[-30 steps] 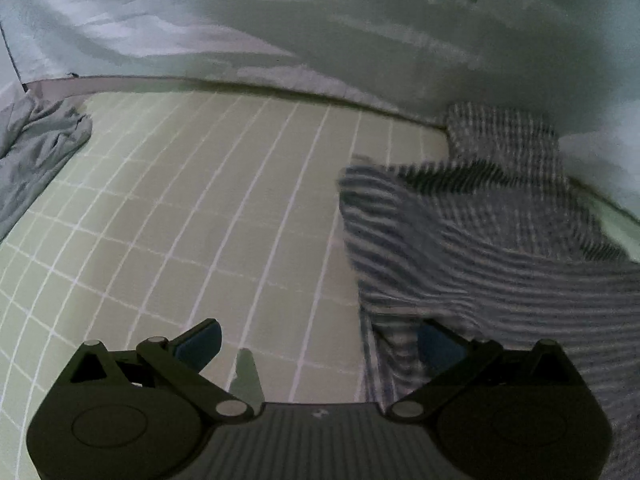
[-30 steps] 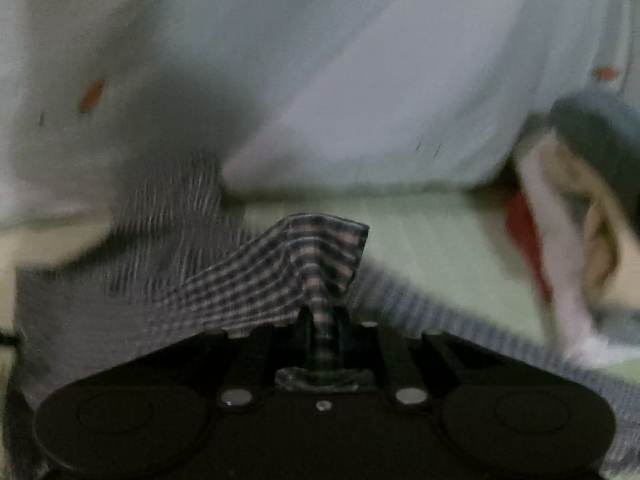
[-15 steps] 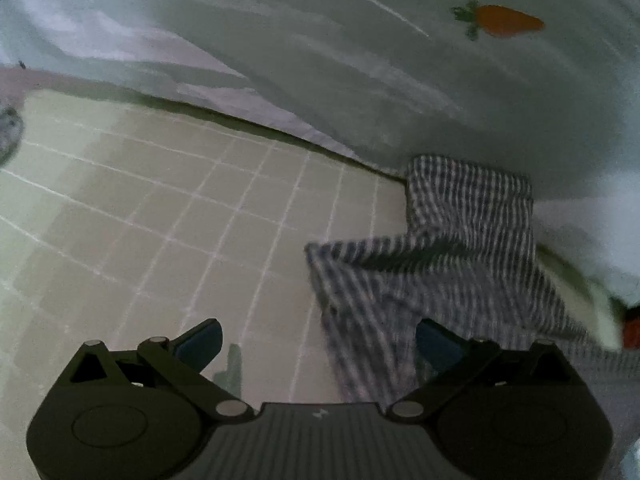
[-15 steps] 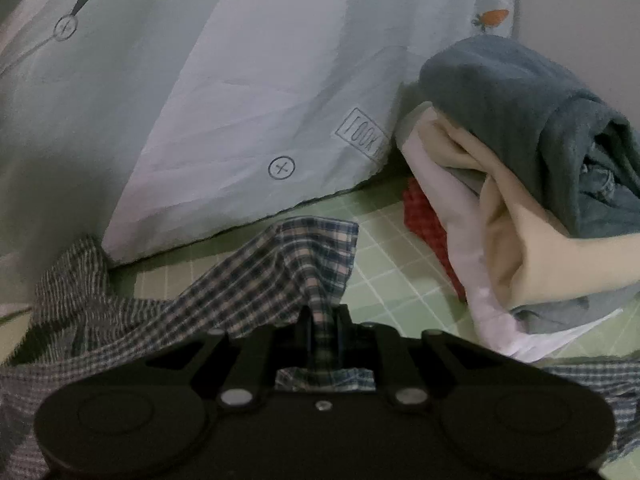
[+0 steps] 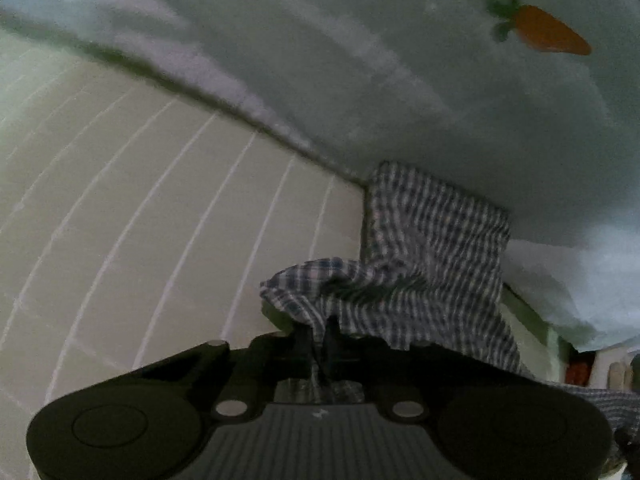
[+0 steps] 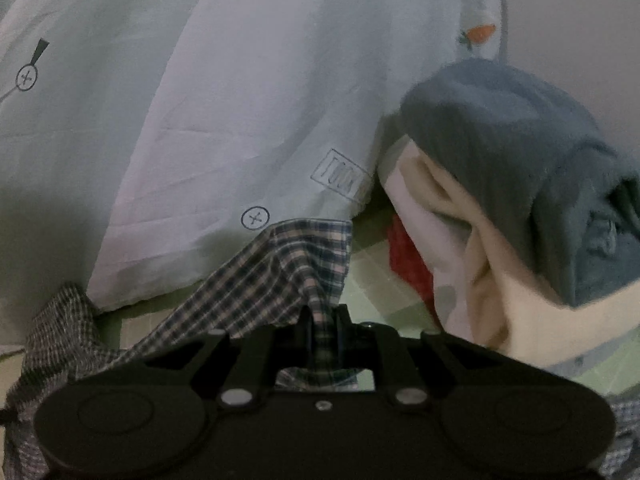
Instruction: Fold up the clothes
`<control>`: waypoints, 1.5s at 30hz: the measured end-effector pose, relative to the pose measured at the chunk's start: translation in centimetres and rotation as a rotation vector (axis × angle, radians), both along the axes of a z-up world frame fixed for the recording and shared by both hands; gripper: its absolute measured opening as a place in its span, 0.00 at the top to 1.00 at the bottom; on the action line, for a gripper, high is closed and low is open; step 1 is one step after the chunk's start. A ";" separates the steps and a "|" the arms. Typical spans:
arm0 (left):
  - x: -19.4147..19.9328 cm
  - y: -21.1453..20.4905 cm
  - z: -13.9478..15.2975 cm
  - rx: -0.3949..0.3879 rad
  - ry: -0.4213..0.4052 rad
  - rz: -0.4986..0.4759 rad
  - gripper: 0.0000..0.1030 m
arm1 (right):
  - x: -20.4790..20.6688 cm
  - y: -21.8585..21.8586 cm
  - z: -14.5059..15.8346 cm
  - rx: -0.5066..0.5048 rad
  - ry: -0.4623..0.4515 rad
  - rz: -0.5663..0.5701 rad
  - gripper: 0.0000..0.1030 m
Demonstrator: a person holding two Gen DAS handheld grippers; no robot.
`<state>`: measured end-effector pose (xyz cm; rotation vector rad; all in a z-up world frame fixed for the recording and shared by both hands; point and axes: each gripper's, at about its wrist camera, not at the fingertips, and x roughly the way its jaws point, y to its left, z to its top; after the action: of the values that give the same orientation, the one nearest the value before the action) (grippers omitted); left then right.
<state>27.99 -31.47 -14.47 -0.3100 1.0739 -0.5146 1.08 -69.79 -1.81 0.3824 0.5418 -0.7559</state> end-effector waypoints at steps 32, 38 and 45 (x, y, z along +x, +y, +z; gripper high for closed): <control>-14.5 6.9 10.2 0.283 -0.205 0.056 0.08 | -6.1 19.7 1.1 -0.216 0.054 0.405 0.90; -20.6 10.4 9.5 0.297 -0.161 0.095 0.05 | -8.5 26.2 -1.8 -0.170 0.124 0.551 0.90; -24.5 14.3 8.0 0.378 -0.139 -0.013 0.05 | -10.4 31.1 -5.2 -0.019 0.201 0.519 0.88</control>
<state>3.49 -17.15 -6.44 0.0647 1.0145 -0.3295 -9.32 -38.68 -6.96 0.1353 0.7835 -0.2974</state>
